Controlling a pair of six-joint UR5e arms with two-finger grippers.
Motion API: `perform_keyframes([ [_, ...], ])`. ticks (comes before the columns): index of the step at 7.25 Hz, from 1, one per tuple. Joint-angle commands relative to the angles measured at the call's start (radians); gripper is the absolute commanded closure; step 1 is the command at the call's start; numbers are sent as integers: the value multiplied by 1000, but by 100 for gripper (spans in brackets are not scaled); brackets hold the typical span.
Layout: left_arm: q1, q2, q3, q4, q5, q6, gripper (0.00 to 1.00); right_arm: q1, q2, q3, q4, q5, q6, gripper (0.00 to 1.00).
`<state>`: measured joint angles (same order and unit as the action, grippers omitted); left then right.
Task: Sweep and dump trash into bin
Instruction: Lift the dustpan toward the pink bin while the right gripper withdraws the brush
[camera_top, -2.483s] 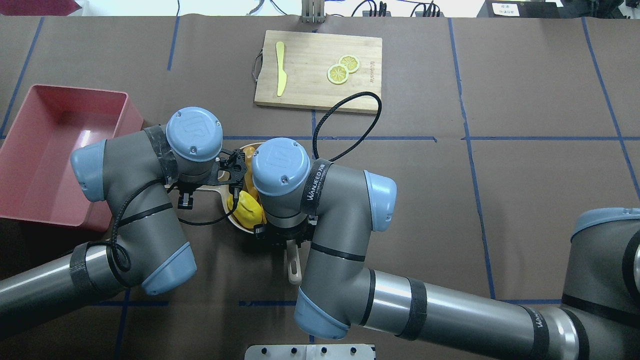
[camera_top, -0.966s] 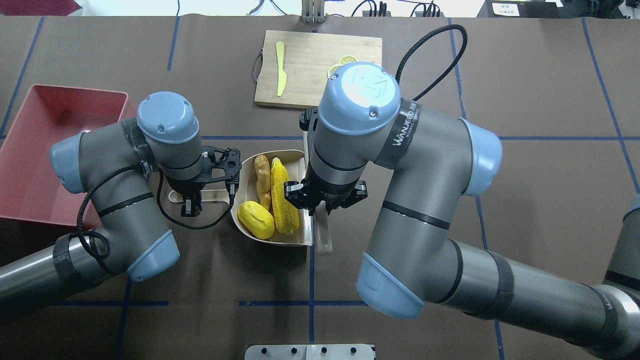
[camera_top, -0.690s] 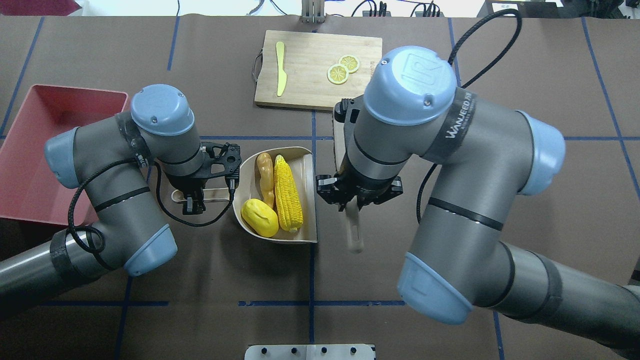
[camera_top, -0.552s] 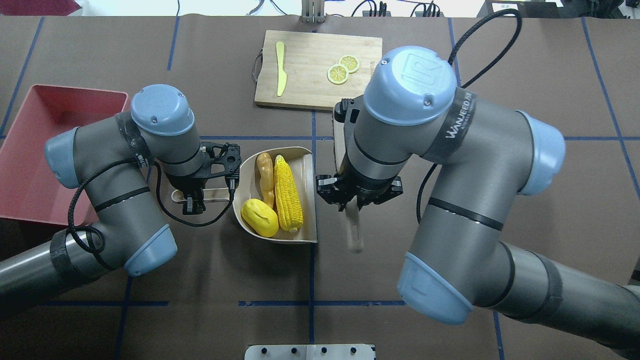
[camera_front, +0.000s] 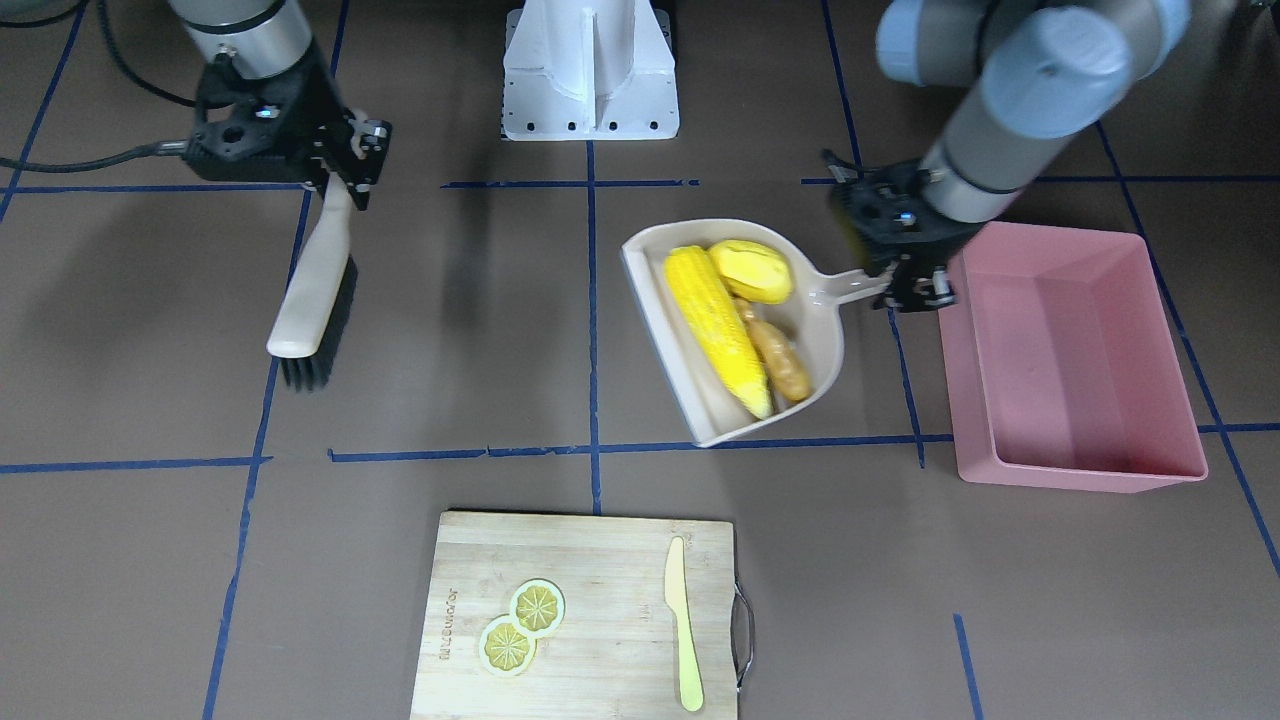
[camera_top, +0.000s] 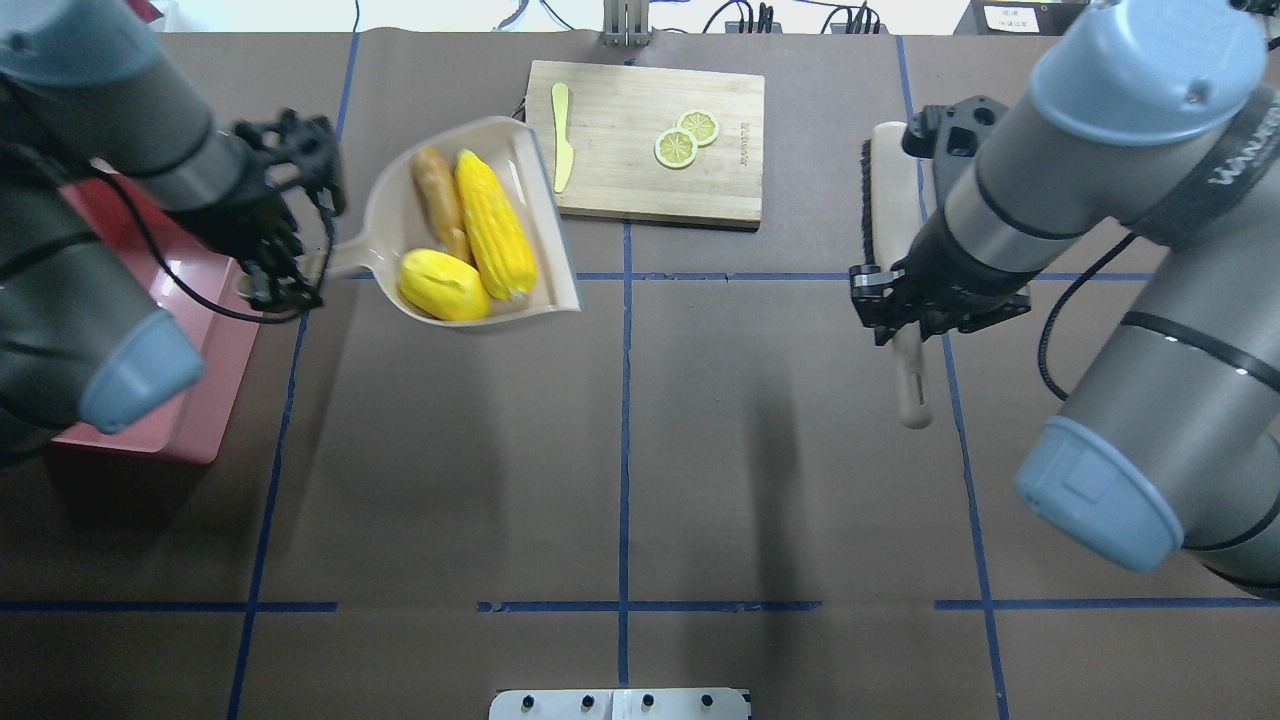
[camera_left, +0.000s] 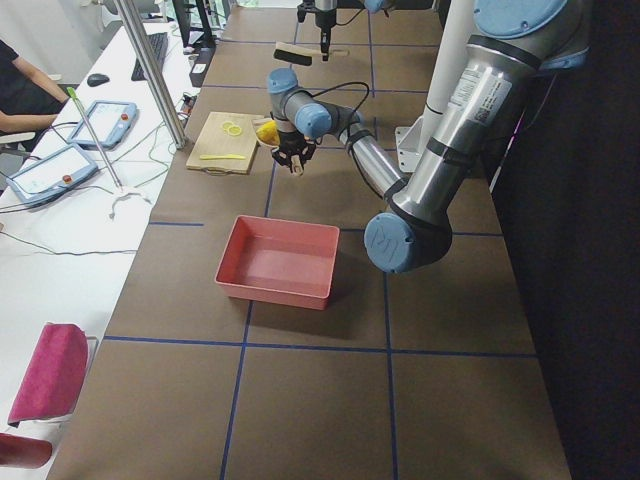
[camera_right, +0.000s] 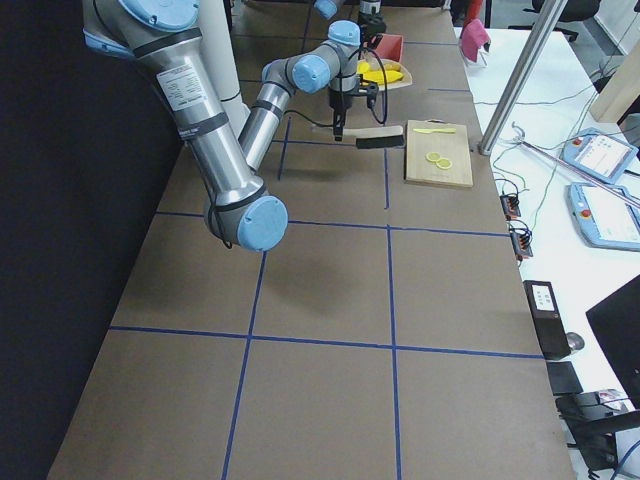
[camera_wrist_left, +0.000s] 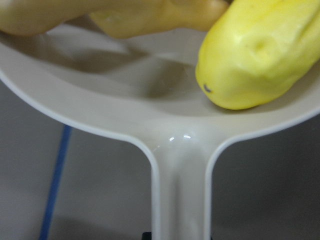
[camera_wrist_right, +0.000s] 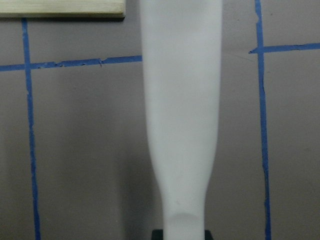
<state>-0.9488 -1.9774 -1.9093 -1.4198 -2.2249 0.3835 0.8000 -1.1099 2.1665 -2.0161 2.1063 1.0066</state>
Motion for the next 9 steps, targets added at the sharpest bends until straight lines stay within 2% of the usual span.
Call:
perform_keyframes([
  [1,-176,77,-36,42,-89,-8,99,106,-76,4,5,64,-106,100],
  [4,-393,189,-69,126,-101,1,99,198,-155,-17,7,89,-261,100],
  [5,-427,274,-92,145,-104,6,99,217,-169,-36,7,87,-294,100],
  [7,-508,418,-108,139,-96,133,99,246,-191,-53,8,89,-353,100],
  [9,-585,497,-108,137,-93,265,95,249,-194,-53,8,101,-353,100],
])
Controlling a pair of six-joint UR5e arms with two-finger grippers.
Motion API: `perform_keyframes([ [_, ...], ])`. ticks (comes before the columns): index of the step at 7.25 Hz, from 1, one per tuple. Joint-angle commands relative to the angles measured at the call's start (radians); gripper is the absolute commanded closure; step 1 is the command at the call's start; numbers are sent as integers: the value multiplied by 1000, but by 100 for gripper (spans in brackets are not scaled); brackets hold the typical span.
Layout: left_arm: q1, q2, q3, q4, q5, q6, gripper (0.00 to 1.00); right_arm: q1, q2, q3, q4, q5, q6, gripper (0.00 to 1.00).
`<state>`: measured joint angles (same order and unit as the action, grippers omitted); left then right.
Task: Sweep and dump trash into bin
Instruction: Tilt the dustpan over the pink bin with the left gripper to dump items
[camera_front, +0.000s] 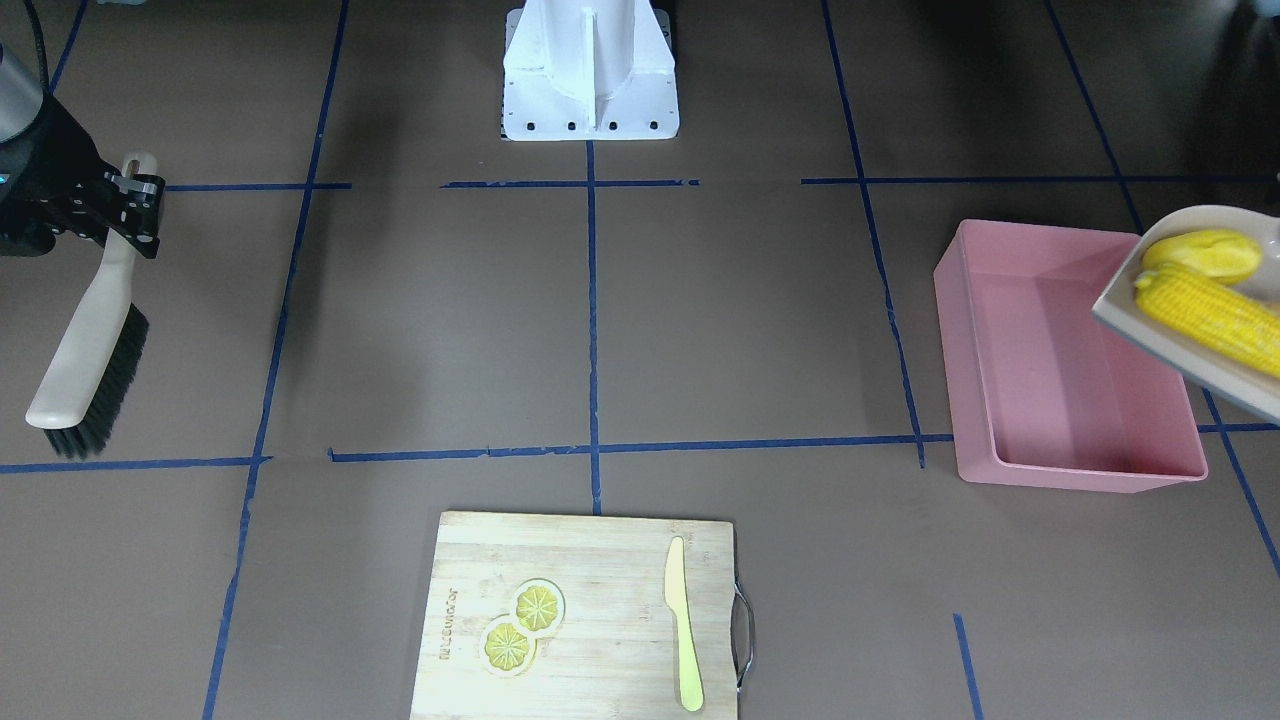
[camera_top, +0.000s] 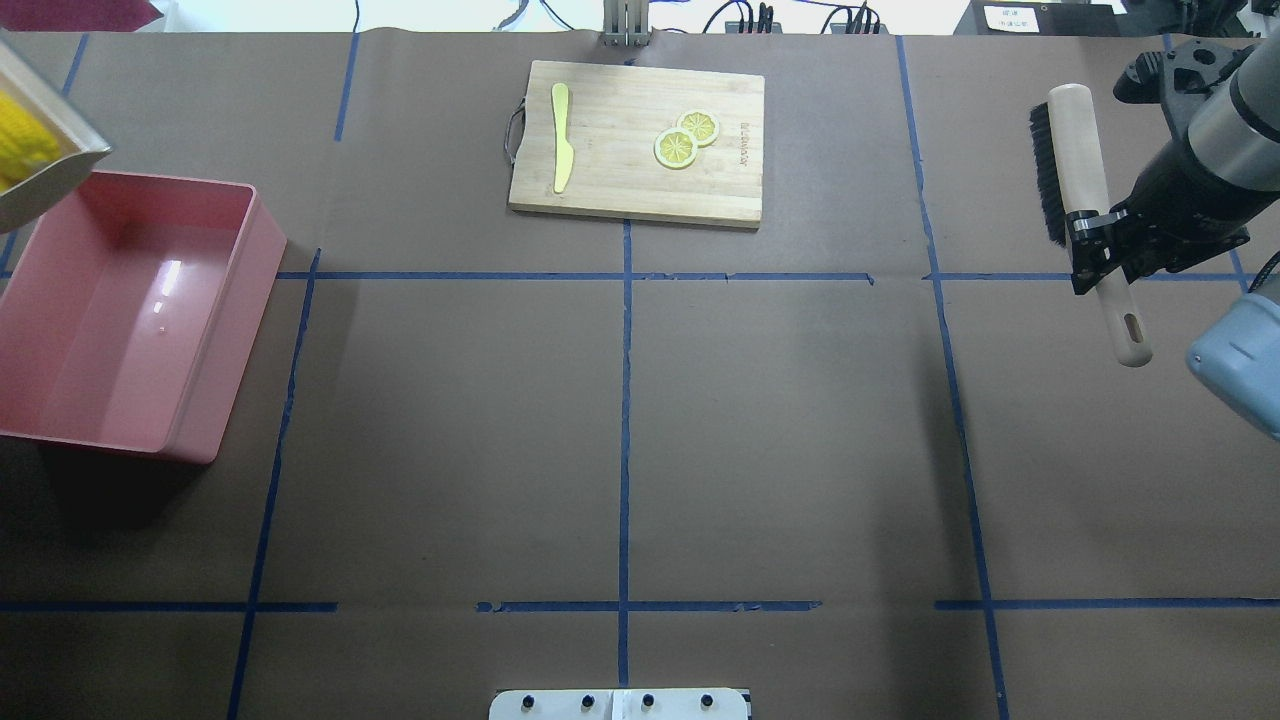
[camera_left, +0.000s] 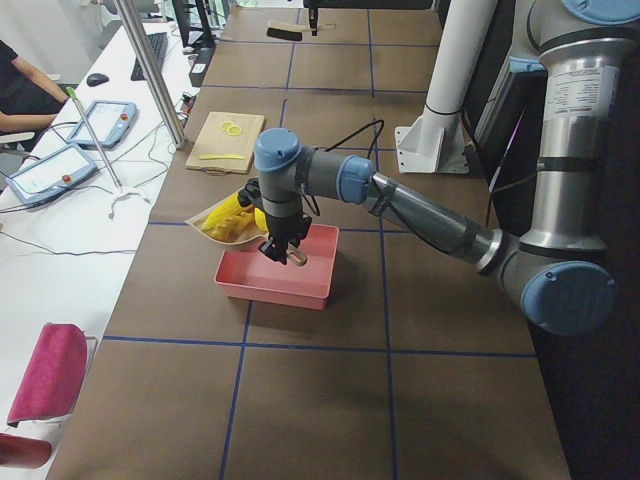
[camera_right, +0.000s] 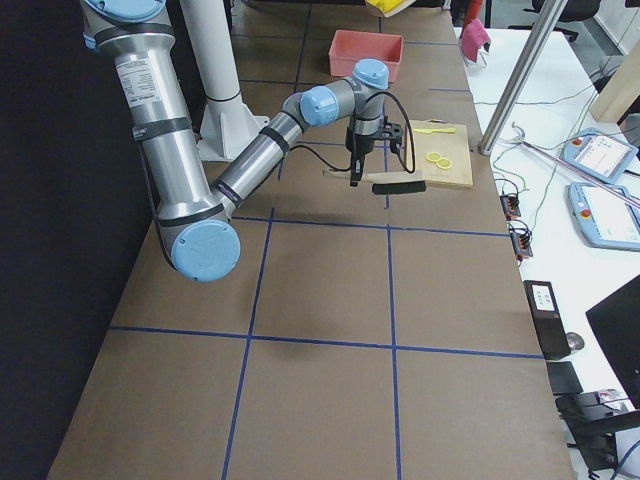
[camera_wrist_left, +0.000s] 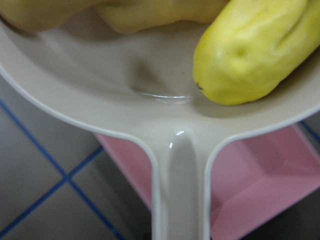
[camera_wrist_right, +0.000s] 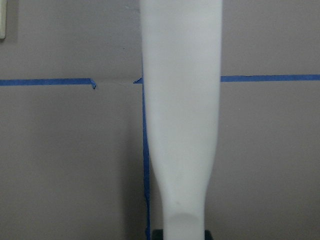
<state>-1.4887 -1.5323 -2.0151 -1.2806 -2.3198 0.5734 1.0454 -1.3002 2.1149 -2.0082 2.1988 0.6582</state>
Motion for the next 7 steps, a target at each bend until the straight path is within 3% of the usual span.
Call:
perform_keyframes([
  [1,-47,84,-2,-28,28,110,92,2,-4,-1,0,9,-6,100],
  [3,-45,104,-30,-48,330,137,100,2,-5,-3,0,10,-8,100],
  [4,-42,116,-56,-48,433,160,100,2,-7,-3,0,10,-8,100],
  [7,23,116,-118,-39,535,198,100,2,-27,-4,2,10,-23,100],
])
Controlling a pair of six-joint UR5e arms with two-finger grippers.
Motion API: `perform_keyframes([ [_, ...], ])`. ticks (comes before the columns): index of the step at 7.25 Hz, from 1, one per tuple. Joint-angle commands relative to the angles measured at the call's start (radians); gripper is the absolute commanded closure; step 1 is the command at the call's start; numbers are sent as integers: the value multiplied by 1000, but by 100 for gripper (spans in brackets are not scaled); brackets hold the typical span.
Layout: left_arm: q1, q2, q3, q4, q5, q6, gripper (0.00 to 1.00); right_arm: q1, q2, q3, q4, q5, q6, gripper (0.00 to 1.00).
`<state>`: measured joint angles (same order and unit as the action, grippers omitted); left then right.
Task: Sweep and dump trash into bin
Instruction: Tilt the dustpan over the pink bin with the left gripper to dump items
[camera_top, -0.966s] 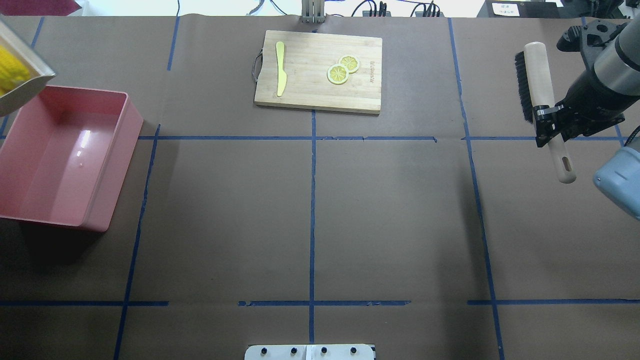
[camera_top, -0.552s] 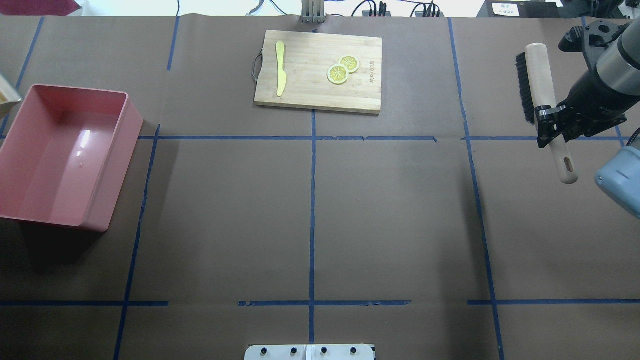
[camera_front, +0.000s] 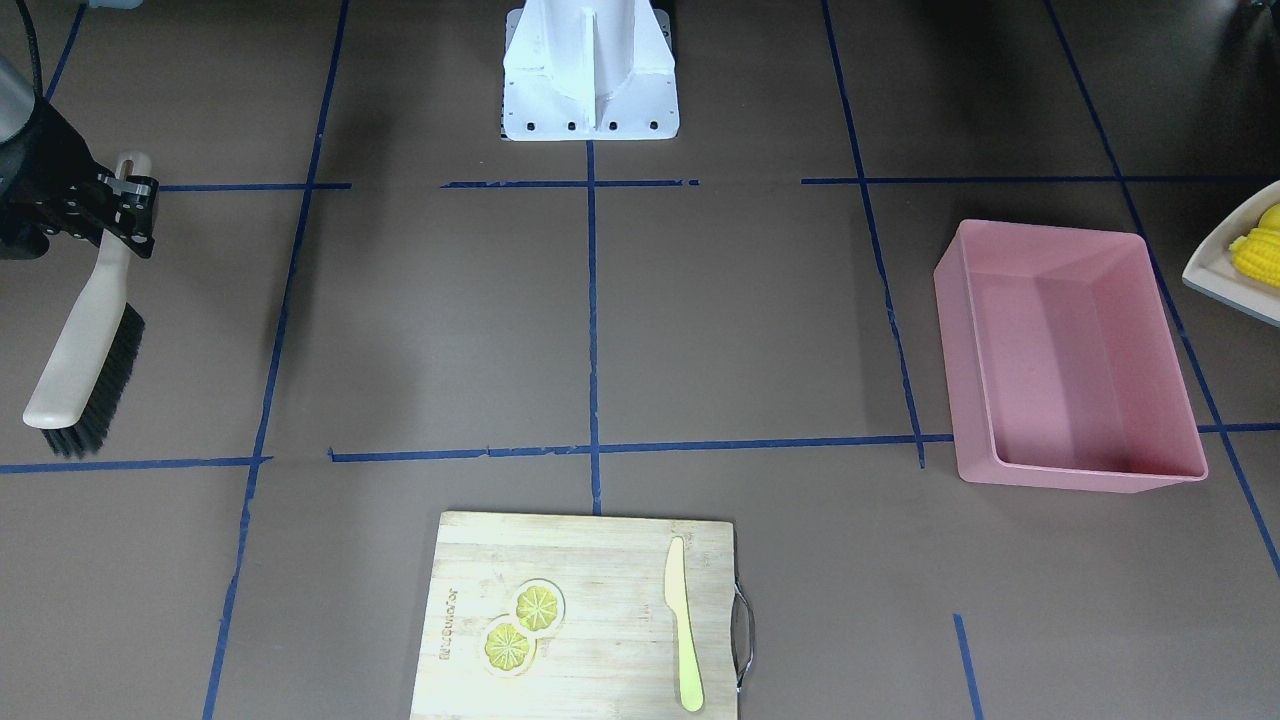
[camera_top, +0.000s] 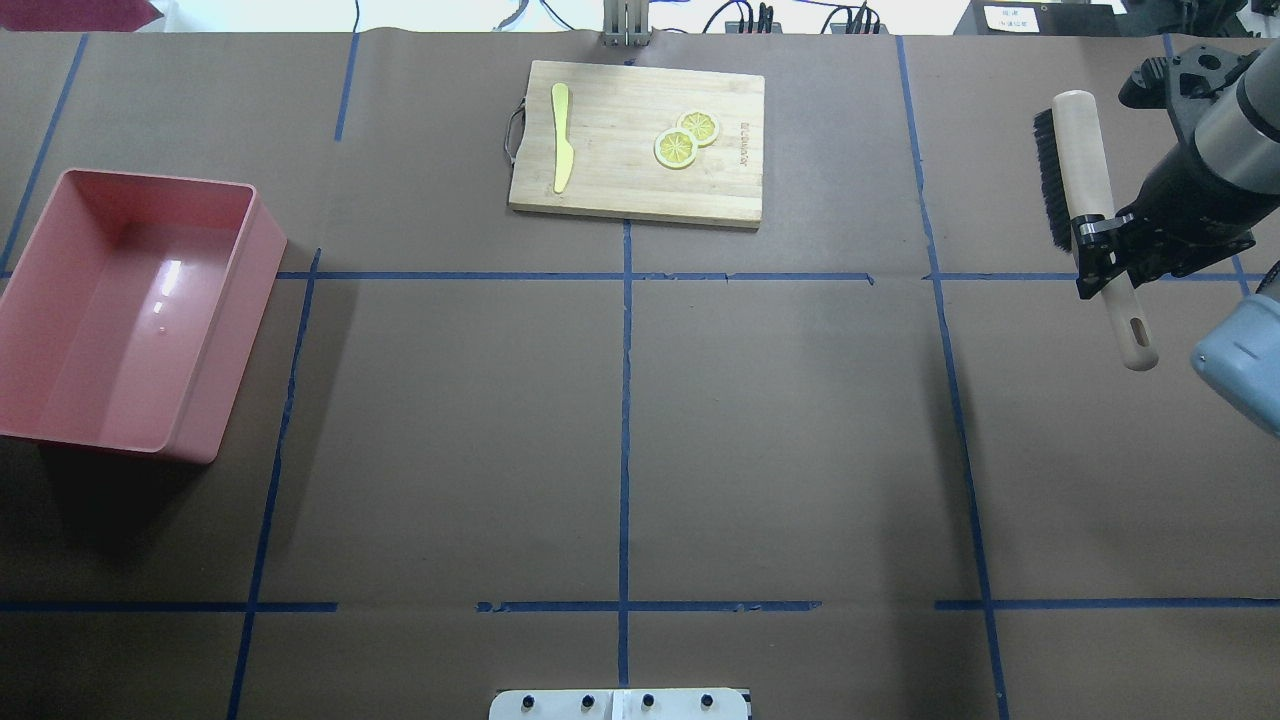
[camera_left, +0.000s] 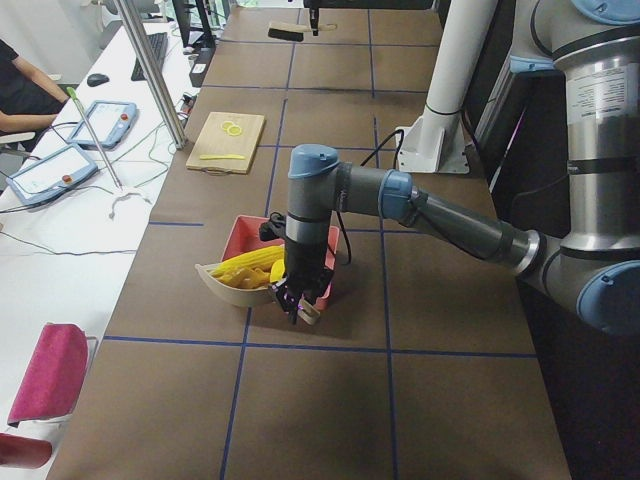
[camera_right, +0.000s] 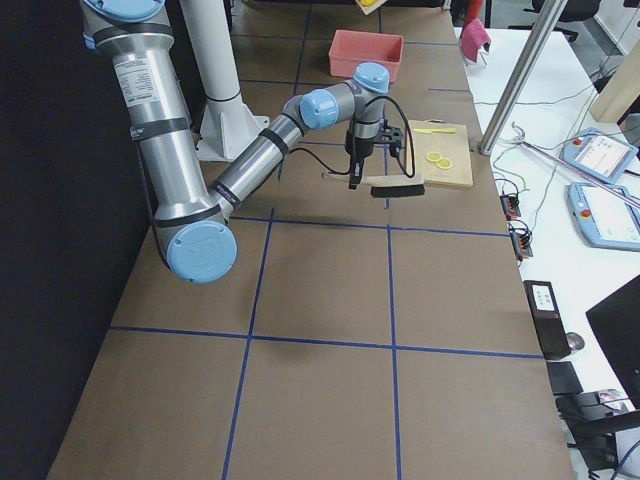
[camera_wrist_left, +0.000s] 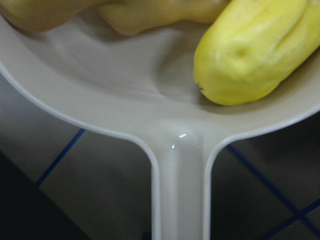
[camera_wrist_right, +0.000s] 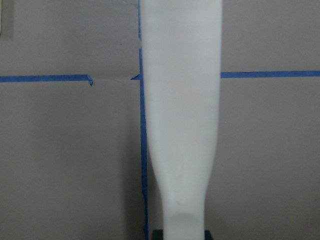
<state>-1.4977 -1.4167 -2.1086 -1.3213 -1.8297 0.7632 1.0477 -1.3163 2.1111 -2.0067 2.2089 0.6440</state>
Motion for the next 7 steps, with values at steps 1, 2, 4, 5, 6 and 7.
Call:
perform_keyframes([
  [1,68,1,-31,5,93,10,100,0,-20,-2,0,0,-29,100],
  [2,126,1,-53,54,235,10,100,0,-27,-9,0,9,-33,100],
  [4,201,-34,-115,201,381,8,100,0,-175,-29,198,46,-43,100],
  [5,233,-71,-146,273,407,8,100,0,-216,-77,291,89,-37,100],
  [6,241,-115,-155,345,423,4,100,0,-224,-89,296,89,-38,100],
  [7,249,-125,-165,362,455,5,100,0,-230,-86,296,91,-37,100],
])
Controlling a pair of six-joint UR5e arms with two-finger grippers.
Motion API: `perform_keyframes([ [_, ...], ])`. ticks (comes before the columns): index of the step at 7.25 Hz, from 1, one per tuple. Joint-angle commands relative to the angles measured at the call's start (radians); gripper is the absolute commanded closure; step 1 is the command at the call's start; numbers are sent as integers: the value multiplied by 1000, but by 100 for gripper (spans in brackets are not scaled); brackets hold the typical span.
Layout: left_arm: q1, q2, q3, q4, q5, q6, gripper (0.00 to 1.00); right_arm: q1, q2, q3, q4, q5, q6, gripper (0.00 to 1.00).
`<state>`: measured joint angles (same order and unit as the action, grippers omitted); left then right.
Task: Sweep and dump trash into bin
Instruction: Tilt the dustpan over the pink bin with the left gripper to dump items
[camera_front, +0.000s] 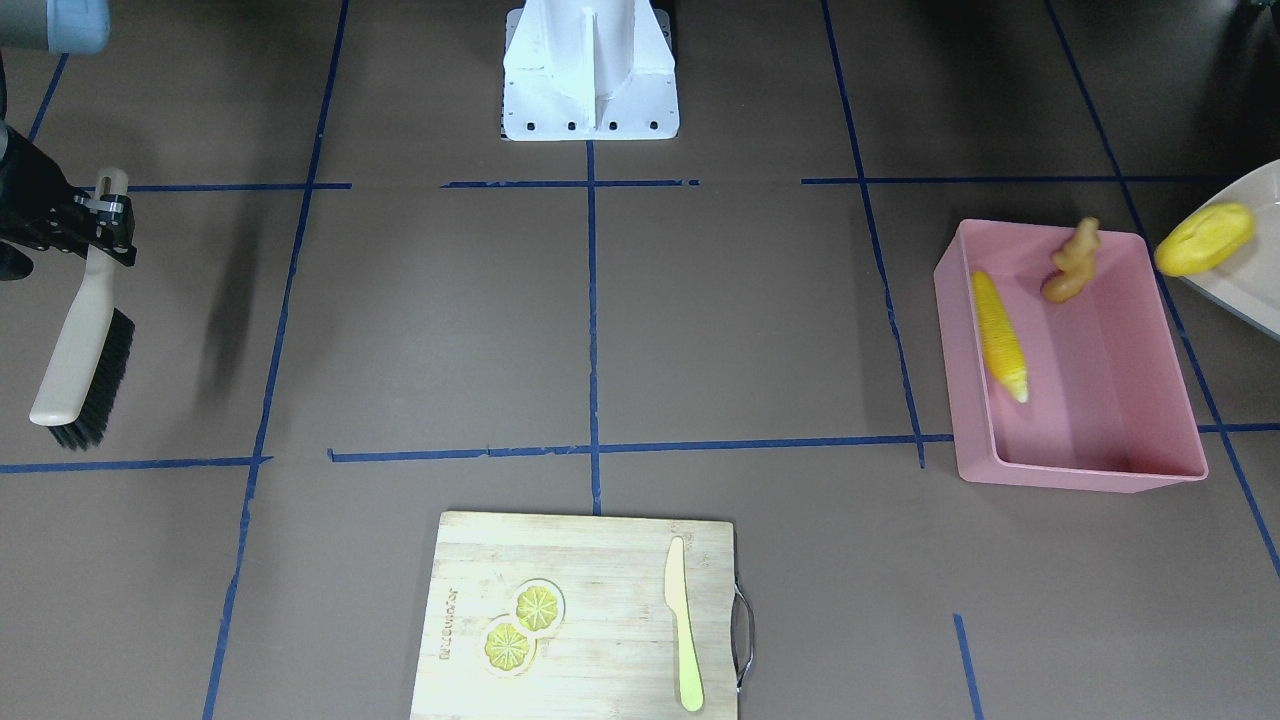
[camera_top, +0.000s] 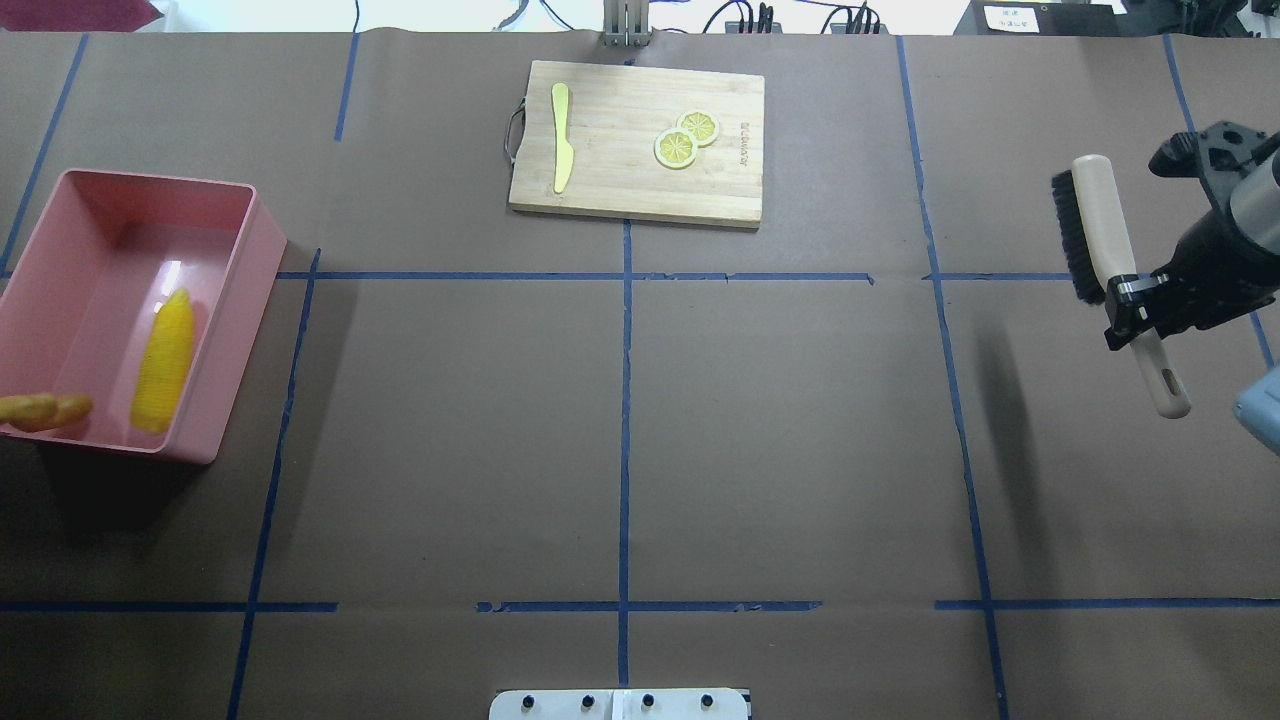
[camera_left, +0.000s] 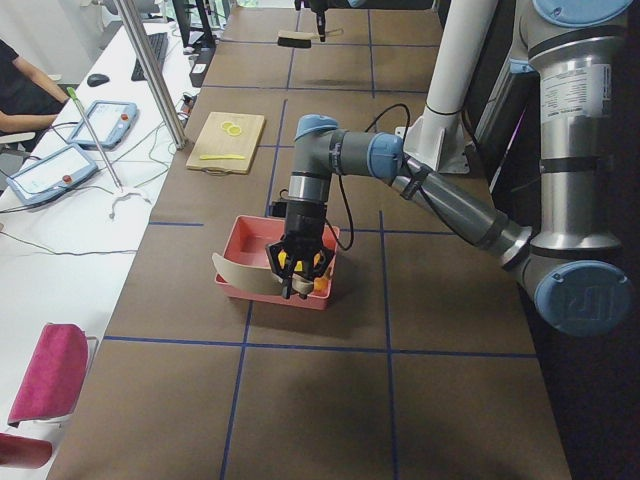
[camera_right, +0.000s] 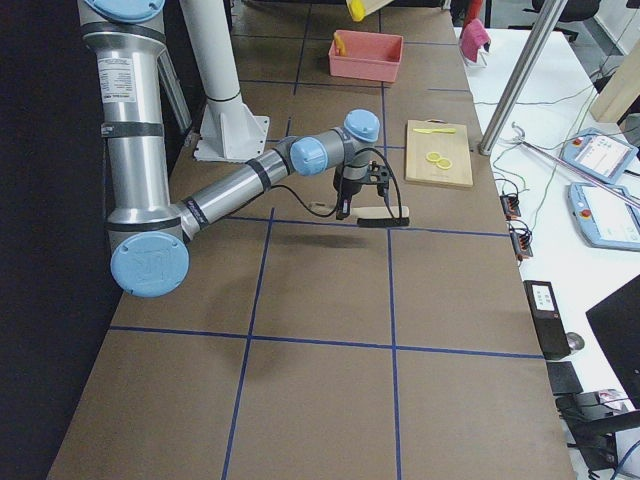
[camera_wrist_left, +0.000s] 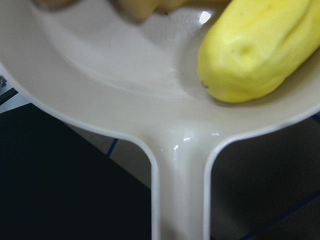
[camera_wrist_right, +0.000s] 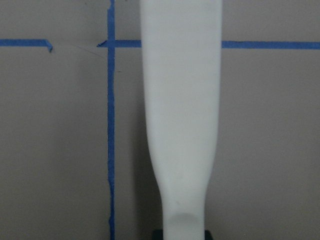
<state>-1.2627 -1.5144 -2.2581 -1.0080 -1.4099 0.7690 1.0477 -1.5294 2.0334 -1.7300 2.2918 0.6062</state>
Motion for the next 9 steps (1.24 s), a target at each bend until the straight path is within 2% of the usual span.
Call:
perform_keyframes([
  [1,16,-32,-15,51,37,-1,100,0,-26,-5,21,8,0,100],
  [4,16,-36,-18,51,13,6,100,-2,-35,4,23,6,36,100],
  [5,14,-53,-38,49,-106,6,100,-2,-57,4,52,6,49,100],
  [6,14,-67,-72,49,-245,4,100,-5,-108,-1,134,6,84,100],
  [8,14,-101,-90,51,-323,0,100,-18,-239,-24,307,6,113,100],
  [9,14,-139,-90,52,-401,-11,100,-21,-265,-50,354,6,116,100],
])
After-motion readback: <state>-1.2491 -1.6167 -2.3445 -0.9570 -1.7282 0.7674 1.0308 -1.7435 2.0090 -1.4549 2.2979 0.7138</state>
